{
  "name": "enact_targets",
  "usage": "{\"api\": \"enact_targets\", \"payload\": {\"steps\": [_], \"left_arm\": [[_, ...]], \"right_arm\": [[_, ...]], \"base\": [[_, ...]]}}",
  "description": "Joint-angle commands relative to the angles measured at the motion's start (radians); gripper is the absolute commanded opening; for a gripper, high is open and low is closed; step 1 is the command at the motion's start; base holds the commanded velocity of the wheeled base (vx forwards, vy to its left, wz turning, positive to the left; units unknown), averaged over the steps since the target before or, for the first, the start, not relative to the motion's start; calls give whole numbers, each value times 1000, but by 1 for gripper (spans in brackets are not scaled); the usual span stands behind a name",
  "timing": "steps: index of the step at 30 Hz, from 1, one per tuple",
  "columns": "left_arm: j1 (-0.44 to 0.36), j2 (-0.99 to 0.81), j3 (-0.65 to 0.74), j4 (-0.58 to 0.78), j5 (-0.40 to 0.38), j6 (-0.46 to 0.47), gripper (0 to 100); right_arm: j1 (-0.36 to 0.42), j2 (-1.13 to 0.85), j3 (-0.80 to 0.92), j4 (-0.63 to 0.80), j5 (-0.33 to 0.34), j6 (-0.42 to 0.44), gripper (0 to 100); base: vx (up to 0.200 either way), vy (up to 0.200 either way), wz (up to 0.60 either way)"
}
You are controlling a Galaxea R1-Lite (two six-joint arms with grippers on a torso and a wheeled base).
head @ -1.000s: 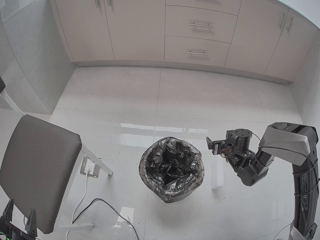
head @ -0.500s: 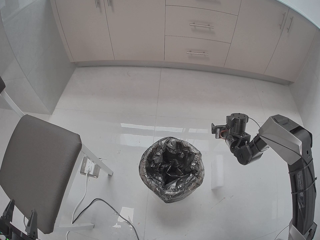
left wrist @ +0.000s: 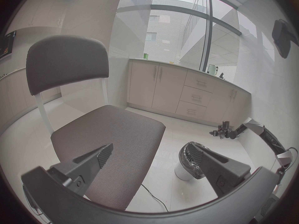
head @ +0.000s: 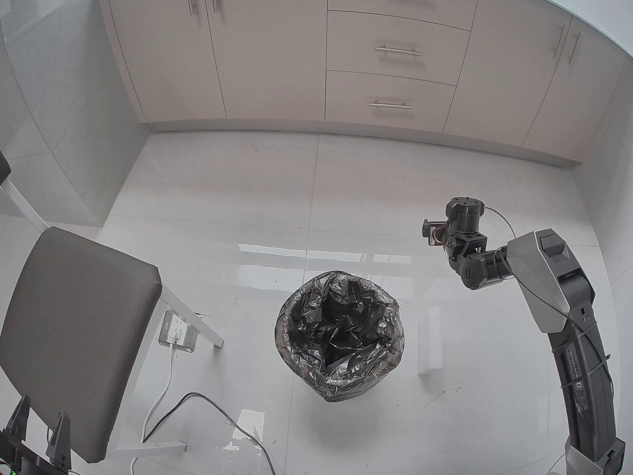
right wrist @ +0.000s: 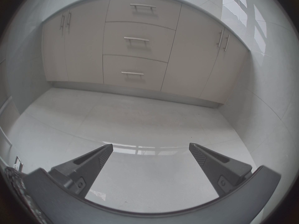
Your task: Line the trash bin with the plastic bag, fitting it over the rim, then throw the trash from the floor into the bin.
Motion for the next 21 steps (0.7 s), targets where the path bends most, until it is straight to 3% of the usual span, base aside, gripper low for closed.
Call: {"api": "enact_targets", "payload": {"steps": [1,11,21], "left_arm": [[0,-12,-1,0,0,-12,100],[0,-12,-1,0,0,-15,100],[-3,-7,-1,0,0,-17,100]], "right_arm": [[-12,161,-107,87,-12,-5,100],[-29,376,-107,439,-7,14,100],[-13,376,-107,456,-10,50,100]], "base": [[0,0,0],[0,0,0],[0,0,0]]}}
